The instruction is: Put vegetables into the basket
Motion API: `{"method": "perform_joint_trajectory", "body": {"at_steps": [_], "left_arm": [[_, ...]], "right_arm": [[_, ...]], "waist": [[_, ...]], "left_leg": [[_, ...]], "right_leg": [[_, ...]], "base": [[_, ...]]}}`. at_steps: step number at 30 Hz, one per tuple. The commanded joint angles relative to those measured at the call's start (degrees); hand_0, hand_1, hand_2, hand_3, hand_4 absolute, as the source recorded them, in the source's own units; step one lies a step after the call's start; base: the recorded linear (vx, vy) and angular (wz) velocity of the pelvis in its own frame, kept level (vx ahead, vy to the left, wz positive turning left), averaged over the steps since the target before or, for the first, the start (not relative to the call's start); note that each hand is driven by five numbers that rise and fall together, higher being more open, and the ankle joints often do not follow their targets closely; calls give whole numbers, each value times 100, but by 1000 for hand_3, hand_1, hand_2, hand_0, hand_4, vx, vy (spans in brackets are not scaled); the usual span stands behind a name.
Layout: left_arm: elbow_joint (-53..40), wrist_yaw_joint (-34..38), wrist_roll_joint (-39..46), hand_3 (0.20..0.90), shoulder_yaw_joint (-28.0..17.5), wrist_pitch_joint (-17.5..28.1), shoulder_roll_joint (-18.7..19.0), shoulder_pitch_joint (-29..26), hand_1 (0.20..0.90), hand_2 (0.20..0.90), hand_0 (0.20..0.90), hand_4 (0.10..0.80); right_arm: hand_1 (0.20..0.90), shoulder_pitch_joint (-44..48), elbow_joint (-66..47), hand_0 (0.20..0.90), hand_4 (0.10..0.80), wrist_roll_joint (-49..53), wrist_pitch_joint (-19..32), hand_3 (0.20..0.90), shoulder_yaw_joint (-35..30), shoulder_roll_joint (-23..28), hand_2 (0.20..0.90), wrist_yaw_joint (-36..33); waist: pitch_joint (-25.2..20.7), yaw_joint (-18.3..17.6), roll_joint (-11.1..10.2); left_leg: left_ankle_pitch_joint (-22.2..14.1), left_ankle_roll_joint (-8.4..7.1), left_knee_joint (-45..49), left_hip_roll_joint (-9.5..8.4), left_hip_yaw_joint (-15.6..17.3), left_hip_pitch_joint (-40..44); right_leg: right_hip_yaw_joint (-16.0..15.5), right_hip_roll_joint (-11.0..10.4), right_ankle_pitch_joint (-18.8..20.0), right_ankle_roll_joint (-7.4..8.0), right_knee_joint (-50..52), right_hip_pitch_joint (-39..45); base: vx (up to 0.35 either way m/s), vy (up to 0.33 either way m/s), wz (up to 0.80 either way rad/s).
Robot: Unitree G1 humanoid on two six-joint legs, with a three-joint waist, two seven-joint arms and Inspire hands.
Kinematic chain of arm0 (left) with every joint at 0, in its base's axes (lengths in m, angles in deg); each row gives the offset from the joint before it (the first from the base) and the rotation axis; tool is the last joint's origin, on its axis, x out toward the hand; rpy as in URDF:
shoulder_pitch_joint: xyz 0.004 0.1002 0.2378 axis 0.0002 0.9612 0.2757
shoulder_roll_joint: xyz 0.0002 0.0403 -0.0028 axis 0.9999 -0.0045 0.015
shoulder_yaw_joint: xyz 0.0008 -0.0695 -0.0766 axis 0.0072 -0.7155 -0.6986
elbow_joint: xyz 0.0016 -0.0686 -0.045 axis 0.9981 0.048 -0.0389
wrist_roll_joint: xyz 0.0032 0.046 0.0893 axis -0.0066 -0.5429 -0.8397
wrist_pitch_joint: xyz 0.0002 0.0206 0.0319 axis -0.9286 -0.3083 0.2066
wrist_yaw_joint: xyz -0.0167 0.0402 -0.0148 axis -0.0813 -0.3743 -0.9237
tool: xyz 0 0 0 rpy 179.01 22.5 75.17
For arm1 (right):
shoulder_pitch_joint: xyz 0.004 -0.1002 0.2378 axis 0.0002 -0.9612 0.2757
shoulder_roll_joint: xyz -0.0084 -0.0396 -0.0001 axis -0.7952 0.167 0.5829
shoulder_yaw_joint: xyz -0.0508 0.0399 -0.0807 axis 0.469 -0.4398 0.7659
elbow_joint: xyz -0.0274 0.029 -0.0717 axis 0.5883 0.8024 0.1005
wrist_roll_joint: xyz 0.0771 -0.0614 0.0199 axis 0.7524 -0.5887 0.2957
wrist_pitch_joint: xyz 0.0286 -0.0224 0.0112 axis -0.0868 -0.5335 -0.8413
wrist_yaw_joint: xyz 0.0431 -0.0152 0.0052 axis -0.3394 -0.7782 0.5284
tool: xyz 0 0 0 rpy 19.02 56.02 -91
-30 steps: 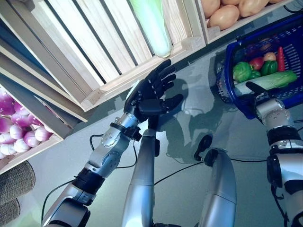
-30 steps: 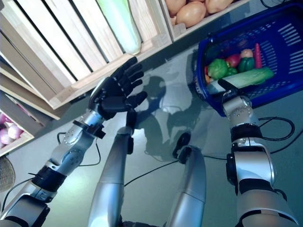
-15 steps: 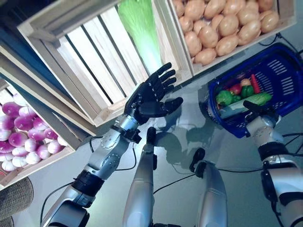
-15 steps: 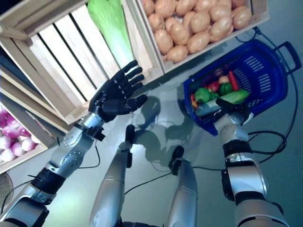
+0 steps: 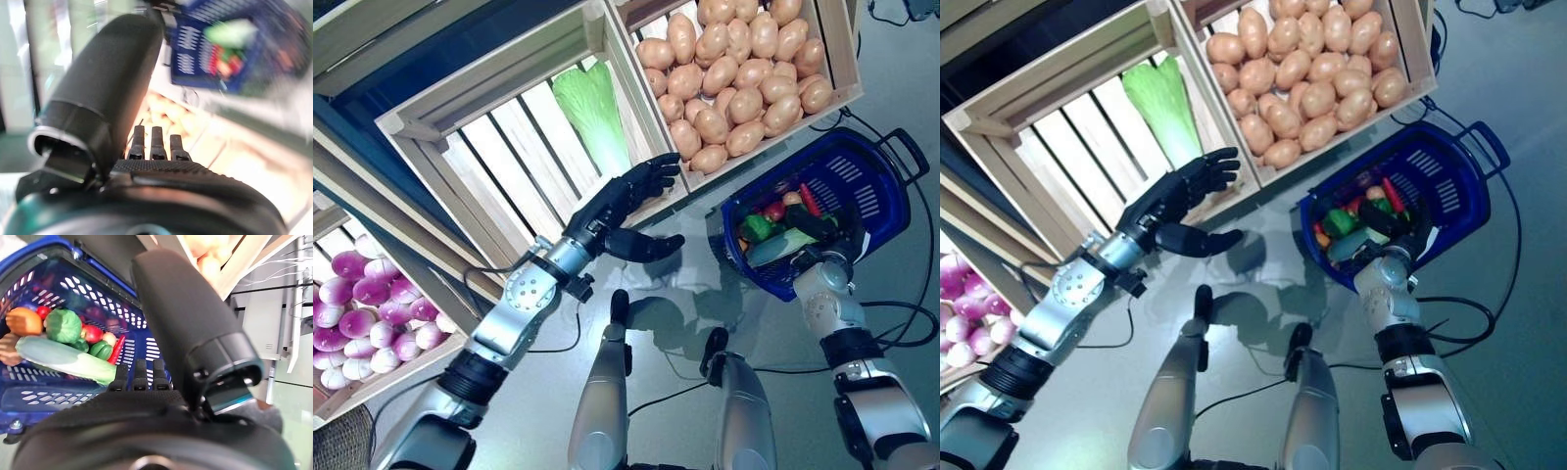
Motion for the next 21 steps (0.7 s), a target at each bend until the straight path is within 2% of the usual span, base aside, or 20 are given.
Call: {"method": "perform_joint_trajectory", "body": {"at_steps": [1, 3, 4, 6, 9, 11, 12, 17, 21], "left_arm": [[-908, 394, -1227, 900, -615, 932, 220, -826, 900, 900, 900, 800], [-903, 608, -1993, 900, -631, 947, 571, -982, 900, 900, 900, 800], [-943, 719, -2379, 900, -621, 836, 875, -1118, 900, 900, 900, 800], [-941, 813, -3026, 900, -594, 688, 1166, -1274, 900, 900, 900, 800], [-963, 988, -4009, 900, -549, 486, 1486, -1500, 900, 900, 900, 800], [-959, 1054, -4374, 900, -501, 358, 1624, -1607, 900, 900, 900, 800], [-980, 1112, -4982, 900, -466, 217, 1761, -1672, 900, 900, 900, 800], [-989, 997, -6385, 900, -249, 108, 1984, -1910, 900, 900, 900, 800], [-954, 566, -6850, 900, 104, 20, 2047, -2128, 900, 900, 900, 800]], "right_arm": [[900, -61, -914, 900, 800, -361, 666, 900, -267, 355, 900, 461], [900, -258, -1138, 900, 800, -357, 671, 900, -268, 362, 900, 574], [900, -450, -1306, 900, 800, -332, 687, 900, -233, 375, 900, 657], [900, -673, -1409, 900, 800, -349, 726, 900, -239, 380, 900, 755], [900, -959, -1524, 900, 800, -205, 757, 900, -245, 395, 900, 941], [900, -1091, -1570, 900, 800, -95, 821, 900, -234, 371, 900, 1011], [900, -1253, -1679, 900, 800, -106, 837, 900, -224, 345, 900, 1103], [900, -1528, -1901, 900, 800, 97, 948, 900, -123, 303, 900, 1401], [900, -1635, -2129, 900, 800, 177, 959, 900, -68, 303, 900, 1541]], "waist": [[-10, -148, 132], [-2, -207, 137], [-1, -261, 137], [-1, -318, 130], [-1, -387, 124], [-1, -416, 118], [-1, -443, 104], [-1, -521, 49], [-1, -611, 31]], "left_leg": [[-651, 99, 462, -283, 280, 66], [-656, 83, 466, -279, 324, 53], [-702, 69, 483, -263, 368, 72], [-690, 55, 448, -243, 417, 103], [-668, 57, 366, -224, 502, 141], [-616, 55, 328, -210, 530, 128], [-647, 47, 325, -205, 552, 159], [-644, 20, 339, -153, 586, 93], [-627, -11, 345, -103, 633, 53]], "right_leg": [[-133, 310, 964, -404, -1160, 350], [-106, 298, 950, -391, -1131, 310], [-92, 292, 892, -381, -1101, 318], [-81, 286, 884, -368, -1126, 341], [-80, 278, 880, -352, -1142, 330], [-88, 272, 918, -349, -1154, 300], [-86, 272, 874, -337, -1141, 320], [-86, 230, 879, -308, -1110, 226], [-26, 240, 884, -288, -1122, 184]], "base": [[-18, 65, -4], [-10, 72, -7], [11, 78, -7], [40, 64, -5], [14, 24, -3], [9, 0, 2], [0, 0, 0], [0, 0, 0], [6, 53, -3]]}}
